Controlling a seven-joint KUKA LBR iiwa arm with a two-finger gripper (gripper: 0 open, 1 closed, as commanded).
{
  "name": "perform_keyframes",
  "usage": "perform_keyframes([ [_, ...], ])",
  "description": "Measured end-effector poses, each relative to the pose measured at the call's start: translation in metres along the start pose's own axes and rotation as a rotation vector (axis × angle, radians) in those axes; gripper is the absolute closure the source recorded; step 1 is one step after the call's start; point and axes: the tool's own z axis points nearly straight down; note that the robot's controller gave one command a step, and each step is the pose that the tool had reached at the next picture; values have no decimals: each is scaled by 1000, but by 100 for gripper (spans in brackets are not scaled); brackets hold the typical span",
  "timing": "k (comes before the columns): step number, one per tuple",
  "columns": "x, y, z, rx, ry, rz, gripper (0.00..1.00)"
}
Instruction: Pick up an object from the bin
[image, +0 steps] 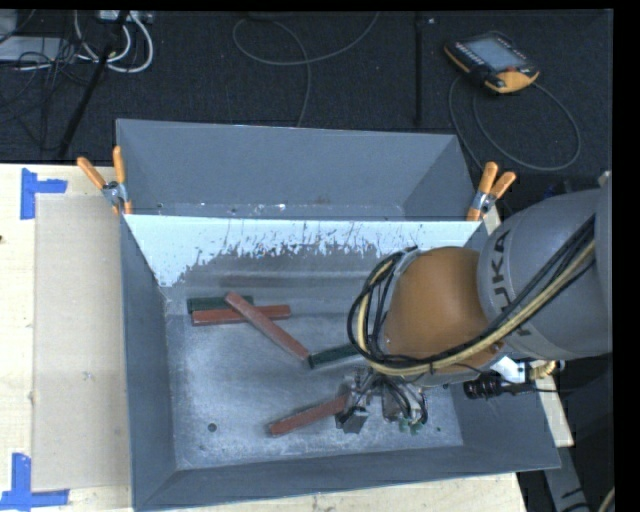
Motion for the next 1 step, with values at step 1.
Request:
perform_keyframes([
  [1, 0, 0, -7, 0, 0, 1, 100],
])
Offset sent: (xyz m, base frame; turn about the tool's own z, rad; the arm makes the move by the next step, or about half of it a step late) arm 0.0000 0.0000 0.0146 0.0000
